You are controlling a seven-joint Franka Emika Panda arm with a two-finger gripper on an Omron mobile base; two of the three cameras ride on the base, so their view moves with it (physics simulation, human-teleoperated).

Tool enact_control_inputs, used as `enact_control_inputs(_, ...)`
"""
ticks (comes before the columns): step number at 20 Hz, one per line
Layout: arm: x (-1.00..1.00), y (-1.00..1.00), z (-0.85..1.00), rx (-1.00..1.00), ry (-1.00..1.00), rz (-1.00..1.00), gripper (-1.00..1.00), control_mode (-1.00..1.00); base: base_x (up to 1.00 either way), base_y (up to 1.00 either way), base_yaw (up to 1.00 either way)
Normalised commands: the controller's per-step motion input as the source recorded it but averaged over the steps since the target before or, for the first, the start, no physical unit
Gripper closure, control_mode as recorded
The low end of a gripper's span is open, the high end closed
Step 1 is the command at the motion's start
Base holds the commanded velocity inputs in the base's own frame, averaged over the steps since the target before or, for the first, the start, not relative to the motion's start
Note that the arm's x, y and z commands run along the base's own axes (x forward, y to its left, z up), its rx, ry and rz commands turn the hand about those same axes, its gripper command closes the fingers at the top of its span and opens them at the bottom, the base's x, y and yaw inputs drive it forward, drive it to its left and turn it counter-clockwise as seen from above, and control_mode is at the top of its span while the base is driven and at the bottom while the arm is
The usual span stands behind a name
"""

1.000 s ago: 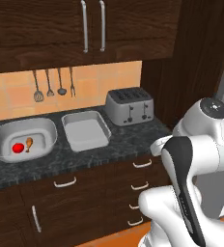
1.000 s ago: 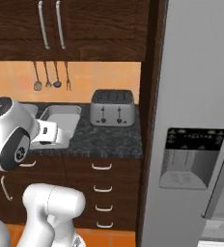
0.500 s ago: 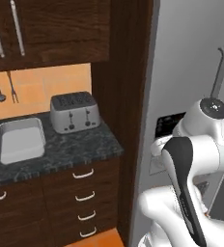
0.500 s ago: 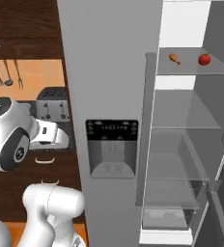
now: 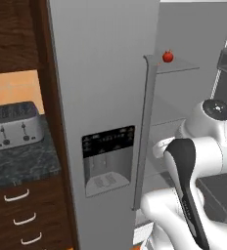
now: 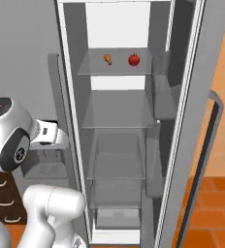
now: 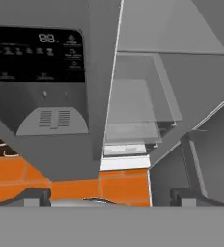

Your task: Place one tomato and one chicken drumstick in each tupperware on the nearby counter, to pack two identical lunches.

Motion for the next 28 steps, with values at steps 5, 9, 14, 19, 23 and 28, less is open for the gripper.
enact_control_inputs(5,0.0,0.0,0.0,0.0,0.0,0.0,-1.0,1.0,0.61,-0.58,0.0)
enact_control_inputs(9,0.0,0.0,0.0,0.0,0.0,0.0,-1.0,1.0,0.55,-0.14,0.04)
enact_control_inputs(14,0.19,-0.03,0.0,0.02,-0.01,0.02,-1.0,-1.0,0.29,0.0,0.04)
enact_control_inputs(19,0.29,-0.38,0.32,0.12,-0.15,0.0,-1.0,-1.0,0.0,0.0,0.0)
enact_control_inputs(23,0.35,-0.19,0.71,0.11,-0.15,0.0,-1.0,-1.0,0.0,0.0,0.0)
enact_control_inputs(28,0.51,0.22,0.89,0.0,-0.15,0.0,-1.0,-1.0,0.0,0.0,0.0)
